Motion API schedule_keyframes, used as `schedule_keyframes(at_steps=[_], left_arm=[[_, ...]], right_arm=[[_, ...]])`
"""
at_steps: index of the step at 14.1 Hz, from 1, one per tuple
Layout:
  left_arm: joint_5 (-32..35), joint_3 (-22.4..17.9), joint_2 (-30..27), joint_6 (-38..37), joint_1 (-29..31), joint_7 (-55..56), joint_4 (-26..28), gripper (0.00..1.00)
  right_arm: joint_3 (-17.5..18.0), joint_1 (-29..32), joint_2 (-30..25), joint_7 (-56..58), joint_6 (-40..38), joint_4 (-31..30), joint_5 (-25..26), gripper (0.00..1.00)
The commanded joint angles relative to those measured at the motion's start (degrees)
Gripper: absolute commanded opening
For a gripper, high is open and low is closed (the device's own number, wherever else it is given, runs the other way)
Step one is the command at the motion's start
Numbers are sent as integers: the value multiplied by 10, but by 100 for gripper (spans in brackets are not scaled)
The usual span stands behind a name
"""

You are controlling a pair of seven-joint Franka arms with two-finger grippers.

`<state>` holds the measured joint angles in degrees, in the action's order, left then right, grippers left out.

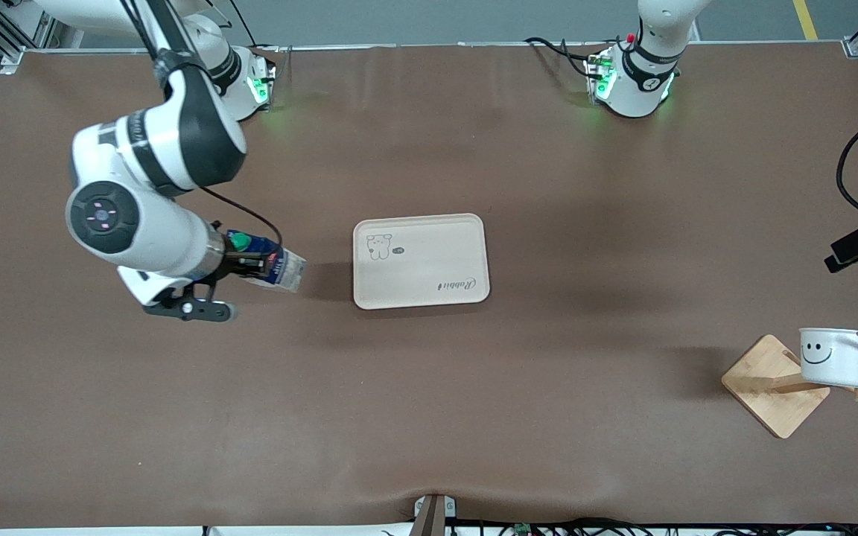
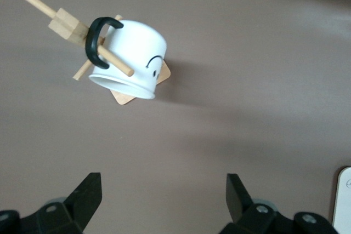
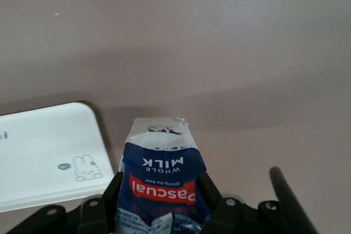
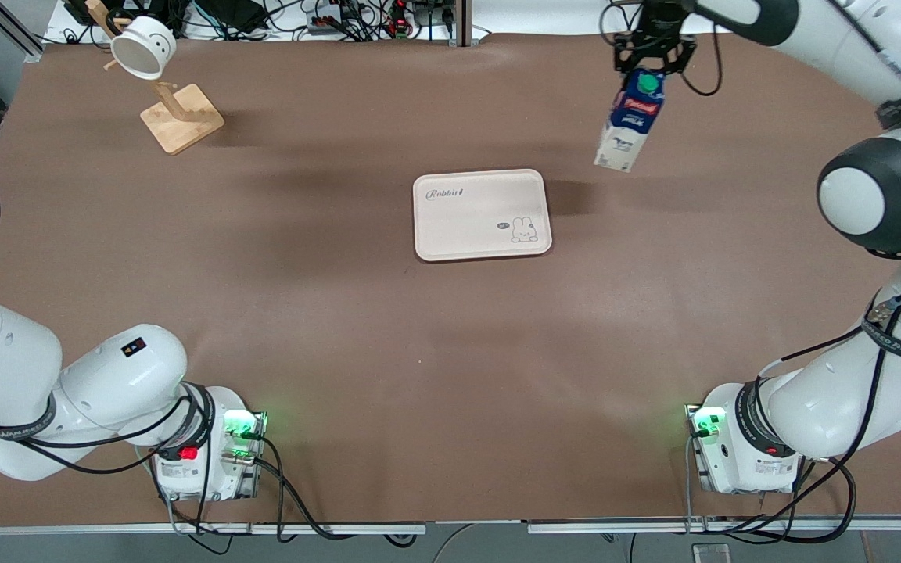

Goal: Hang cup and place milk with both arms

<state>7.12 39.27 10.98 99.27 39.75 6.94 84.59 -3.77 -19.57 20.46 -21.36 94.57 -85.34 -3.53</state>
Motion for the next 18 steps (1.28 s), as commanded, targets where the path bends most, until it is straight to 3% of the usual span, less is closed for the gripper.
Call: schedule_keyframes(at_steps=[1, 3, 6, 9, 13, 16, 18], left_arm=[[1, 6, -15, -8, 2, -5, -5, 100], [-1, -17, -35, -11, -52, -4, 0, 100], [-9, -138, -61, -51, -169, 5, 3, 100], [-11, -220, -85, -65, -249, 37, 27, 100], [-11, -335, -107, -65, -354, 33, 48, 100], [-11, -377, -115, -65, -388, 29, 55, 100], [-11, -379, -111, -65, -387, 23, 46, 100]], right_arm=[[10, 46, -47, 57, 6, -62, 11, 0], [10, 79, -62, 107, 7, -80, 26, 0], [10, 130, -73, 187, 19, -104, 50, 0], [10, 190, -73, 270, 46, -132, 50, 0], [10, 228, -90, 319, 133, -223, 51, 0], [9, 229, -125, 318, 141, -282, 52, 0], [9, 240, -125, 318, 165, -301, 65, 0]])
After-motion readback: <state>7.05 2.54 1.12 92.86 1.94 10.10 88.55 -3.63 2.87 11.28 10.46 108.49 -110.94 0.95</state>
